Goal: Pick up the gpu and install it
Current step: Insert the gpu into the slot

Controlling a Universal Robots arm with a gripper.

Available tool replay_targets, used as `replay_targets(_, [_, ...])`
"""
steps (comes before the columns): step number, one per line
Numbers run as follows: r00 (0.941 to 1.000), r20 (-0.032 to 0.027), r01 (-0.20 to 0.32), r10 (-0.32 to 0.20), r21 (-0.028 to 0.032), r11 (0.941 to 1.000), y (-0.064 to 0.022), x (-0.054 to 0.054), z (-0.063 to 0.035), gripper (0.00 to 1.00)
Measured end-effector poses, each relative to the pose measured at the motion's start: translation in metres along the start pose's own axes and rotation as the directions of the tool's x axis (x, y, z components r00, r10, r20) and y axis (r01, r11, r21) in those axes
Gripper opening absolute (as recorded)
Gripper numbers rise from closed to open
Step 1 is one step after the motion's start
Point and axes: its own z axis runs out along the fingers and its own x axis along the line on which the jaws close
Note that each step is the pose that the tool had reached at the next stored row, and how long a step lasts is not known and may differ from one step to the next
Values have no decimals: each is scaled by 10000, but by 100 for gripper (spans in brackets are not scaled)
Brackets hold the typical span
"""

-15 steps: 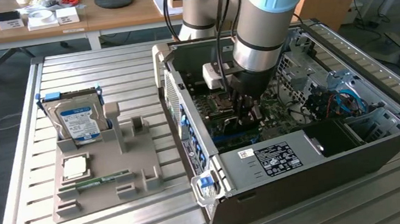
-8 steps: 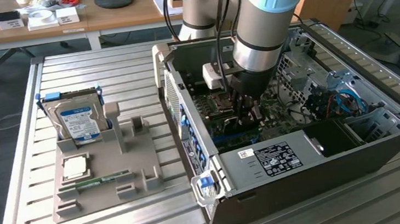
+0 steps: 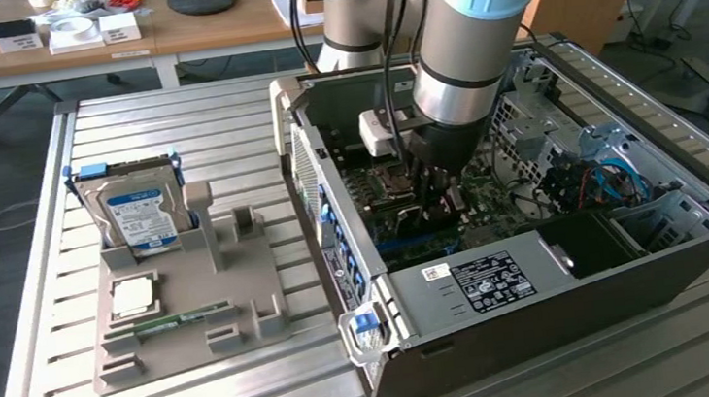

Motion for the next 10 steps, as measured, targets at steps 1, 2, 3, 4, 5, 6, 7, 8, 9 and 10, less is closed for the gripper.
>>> replay_targets(1, [10000, 1, 0, 0, 1, 10000, 0, 0, 0, 27])
replay_targets(2, [10000, 0, 0, 0, 1, 10000, 0, 0, 0, 27])
replay_targets(3, [10000, -1, 0, 0, 0, 10000, 0, 0, -1, 27])
replay_targets(4, [10000, 10, 0, 0, -2, 10000, 1, 1, -3, 27])
replay_targets(5, [10000, 52, -1, 1, -5, 10000, 1, 1, -3, 27])
replay_targets(6, [10000, 73, -1, 1, -5, 10000, 1, 1, -3, 27])
replay_targets(7, [10000, 75, -1, 2, -5, 10000, 1, 0, -2, 27])
replay_targets(8, [10000, 76, -2, 2, -6, 10000, 1, 0, -2, 27])
replay_targets(9, [10000, 78, -2, 2, -5, 10000, 1, 0, -1, 27])
replay_targets(10, [10000, 79, -1, 1, -4, 10000, 0, 3, 0, 27])
